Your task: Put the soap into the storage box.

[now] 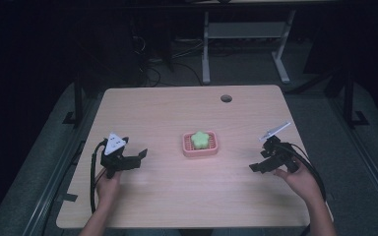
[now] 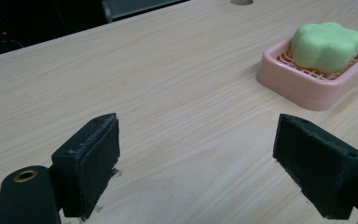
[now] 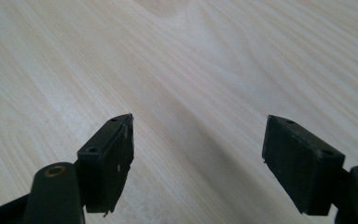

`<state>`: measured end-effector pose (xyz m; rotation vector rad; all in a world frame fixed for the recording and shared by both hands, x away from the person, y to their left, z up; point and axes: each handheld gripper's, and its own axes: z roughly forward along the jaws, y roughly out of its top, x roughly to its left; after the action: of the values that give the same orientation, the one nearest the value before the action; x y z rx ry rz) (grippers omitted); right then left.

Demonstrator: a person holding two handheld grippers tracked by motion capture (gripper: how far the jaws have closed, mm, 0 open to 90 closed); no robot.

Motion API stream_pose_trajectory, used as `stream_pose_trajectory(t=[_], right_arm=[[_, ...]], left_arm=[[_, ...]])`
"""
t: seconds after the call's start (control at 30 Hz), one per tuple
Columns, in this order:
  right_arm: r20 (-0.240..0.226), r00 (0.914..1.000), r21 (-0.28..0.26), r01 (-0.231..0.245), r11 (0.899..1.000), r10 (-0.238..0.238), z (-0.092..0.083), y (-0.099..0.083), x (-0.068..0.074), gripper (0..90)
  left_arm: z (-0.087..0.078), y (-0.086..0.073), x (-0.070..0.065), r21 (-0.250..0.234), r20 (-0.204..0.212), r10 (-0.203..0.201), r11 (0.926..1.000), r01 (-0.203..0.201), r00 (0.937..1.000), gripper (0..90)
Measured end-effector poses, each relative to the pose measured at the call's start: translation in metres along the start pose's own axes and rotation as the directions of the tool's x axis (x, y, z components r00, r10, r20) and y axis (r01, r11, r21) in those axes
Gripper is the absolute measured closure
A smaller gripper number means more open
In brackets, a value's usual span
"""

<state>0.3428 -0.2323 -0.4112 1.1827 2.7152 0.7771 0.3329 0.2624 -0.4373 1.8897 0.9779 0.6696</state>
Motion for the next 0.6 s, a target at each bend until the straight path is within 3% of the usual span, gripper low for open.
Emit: stream_pose_trajectory(t=[0.6], right_arm=[[-0.016, 0.9986, -0.022, -0.050, 0.998, 0.050, 0.003, -0.033, 0.000, 24.6]], left_arm=[[-0.001, 0.000, 0.001, 0.012, -0.002, 0.010, 0.9999, -0.010, 0.9999, 14.3]])
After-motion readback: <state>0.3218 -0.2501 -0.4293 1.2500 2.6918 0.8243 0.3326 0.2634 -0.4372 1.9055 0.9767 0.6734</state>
